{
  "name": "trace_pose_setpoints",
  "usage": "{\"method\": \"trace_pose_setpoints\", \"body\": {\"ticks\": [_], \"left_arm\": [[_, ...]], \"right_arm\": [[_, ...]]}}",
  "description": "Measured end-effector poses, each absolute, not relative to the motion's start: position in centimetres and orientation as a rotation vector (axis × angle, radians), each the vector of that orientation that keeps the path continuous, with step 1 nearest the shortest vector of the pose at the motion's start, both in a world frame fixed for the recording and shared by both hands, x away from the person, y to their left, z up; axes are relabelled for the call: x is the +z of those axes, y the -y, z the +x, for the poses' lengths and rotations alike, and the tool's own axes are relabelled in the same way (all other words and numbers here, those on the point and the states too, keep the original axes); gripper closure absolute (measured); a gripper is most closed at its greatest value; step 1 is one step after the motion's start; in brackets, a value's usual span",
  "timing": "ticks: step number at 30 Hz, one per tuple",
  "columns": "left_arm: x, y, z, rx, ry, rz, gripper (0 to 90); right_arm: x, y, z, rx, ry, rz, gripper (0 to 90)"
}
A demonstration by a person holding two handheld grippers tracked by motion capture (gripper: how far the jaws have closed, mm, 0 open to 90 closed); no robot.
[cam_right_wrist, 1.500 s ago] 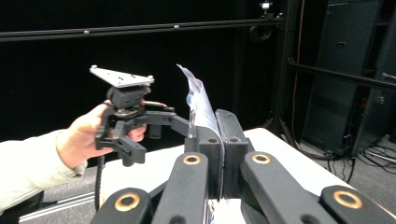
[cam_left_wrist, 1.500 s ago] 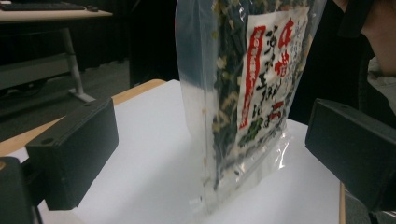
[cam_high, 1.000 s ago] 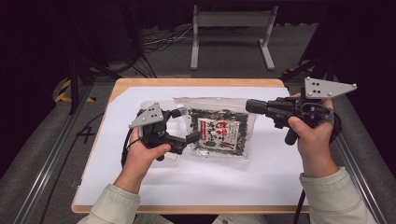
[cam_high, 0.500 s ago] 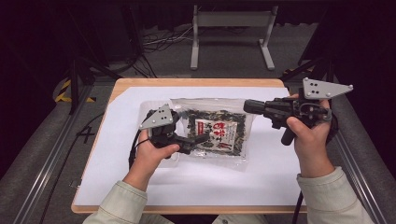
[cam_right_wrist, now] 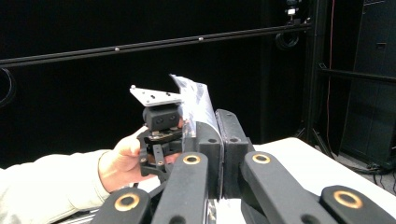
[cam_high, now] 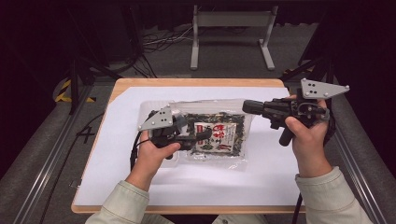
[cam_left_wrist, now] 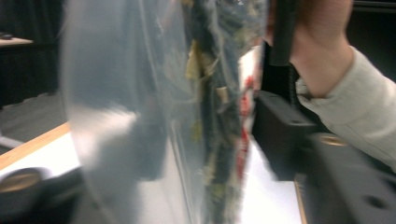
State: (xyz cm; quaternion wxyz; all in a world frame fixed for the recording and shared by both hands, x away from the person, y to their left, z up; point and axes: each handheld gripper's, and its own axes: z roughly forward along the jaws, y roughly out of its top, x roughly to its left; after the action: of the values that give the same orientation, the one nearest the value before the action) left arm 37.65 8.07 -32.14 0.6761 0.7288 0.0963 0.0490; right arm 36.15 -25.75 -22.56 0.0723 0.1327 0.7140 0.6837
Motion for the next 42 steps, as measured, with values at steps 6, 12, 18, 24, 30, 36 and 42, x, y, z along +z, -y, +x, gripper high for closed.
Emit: {"method": "trace_pose_setpoints", "body": {"ticks": [6, 12, 18, 24, 30, 36, 42], "left_arm": [[-32.0, -8.1, 37.4, 0.049, -0.190, 1.648, 64.9], [-31.5, -7.9, 37.1, 0.065, -0.157, 1.655, 69.4], [-31.2, -8.0, 37.0, 0.066, -0.156, 1.658, 71.9], [-30.8, -8.7, 37.3, 0.106, -0.207, 1.643, 72.0], [-29.9, -9.6, 37.6, 0.142, -0.239, 1.623, 71.9], [-28.4, -10.9, 38.2, 0.195, -0.270, 1.597, 71.9], [-27.4, -12.0, 38.5, 0.233, -0.290, 1.596, 71.9]], "right_arm": [[-22.6, 26.0, 36.2, 2.037, -2.134, 0.395, 89.5], [-22.5, 26.3, 36.1, 2.033, -2.122, 0.389, 86.3], [-22.7, 26.6, 35.4, 1.960, -2.071, 0.391, 74.2], [-23.3, 28.0, 35.3, 1.932, -2.036, 0.497, 59.9], [-25.0, 29.4, 35.2, 1.875, -2.038, 0.586, 54.2], [-27.6, 30.8, 35.4, 1.801, -2.057, 0.699, 53.4], [-29.3, 31.2, 35.6, 1.709, -2.063, 0.735, 49.5]]}}
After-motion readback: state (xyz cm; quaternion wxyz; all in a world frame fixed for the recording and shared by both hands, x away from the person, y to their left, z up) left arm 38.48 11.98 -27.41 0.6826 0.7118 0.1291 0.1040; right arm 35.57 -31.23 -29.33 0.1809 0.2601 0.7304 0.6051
